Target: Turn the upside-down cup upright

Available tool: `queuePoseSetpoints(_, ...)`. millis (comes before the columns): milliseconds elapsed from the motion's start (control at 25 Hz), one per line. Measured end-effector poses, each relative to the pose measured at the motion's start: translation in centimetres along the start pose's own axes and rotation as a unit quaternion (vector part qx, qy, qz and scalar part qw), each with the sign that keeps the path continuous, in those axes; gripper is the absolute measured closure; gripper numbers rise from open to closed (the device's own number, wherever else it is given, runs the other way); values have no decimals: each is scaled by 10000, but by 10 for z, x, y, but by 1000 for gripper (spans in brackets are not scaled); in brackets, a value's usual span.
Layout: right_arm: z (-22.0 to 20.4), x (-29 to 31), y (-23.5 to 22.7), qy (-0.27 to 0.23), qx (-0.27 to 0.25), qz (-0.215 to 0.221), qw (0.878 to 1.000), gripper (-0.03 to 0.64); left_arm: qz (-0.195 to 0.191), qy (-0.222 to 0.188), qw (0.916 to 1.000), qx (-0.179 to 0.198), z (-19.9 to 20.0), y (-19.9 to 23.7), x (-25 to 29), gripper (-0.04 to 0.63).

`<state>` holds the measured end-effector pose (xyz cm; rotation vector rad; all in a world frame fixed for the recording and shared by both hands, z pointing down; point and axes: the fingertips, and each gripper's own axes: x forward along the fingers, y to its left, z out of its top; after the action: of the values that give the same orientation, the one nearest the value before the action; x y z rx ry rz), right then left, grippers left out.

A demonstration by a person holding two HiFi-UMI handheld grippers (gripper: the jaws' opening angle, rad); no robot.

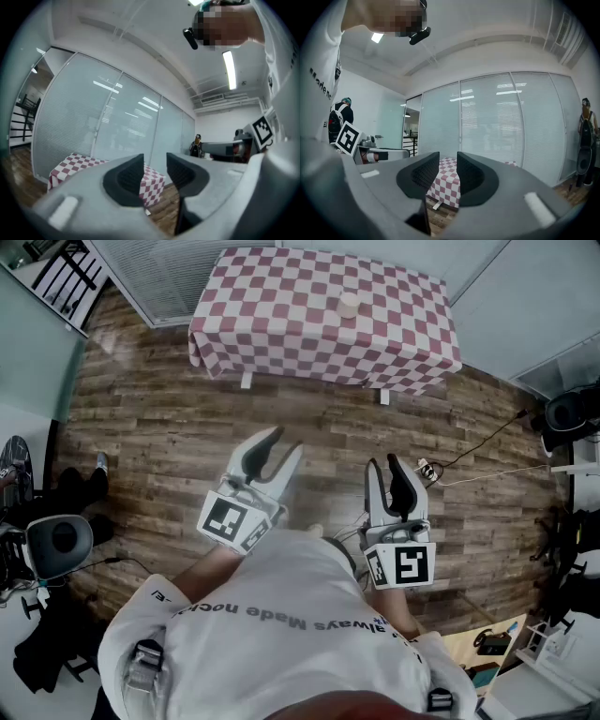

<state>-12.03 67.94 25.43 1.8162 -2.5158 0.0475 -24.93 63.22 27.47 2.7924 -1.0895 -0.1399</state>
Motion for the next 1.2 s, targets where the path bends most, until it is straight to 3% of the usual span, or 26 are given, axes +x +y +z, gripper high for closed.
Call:
queuePoseSetpoints(400, -11, 31, 47, 42, 36, -80, 10000, 497, 45, 75, 10000, -39, -3, 51, -36, 442)
queuePoseSetpoints(600, -15, 41, 49, 134, 76, -169, 9997, 497, 53, 179, 9998, -84, -8, 70, -32, 443)
queuePoseSetpoints(960, -25, 76, -9, 148, 157, -299, 9993, 497, -38, 213, 9997, -131, -19, 79, 36, 446)
queuePoseSetpoints(1200, -19, 116, -80, 88, 131, -308, 9994, 497, -1, 237, 9997, -78, -17, 89, 114, 446)
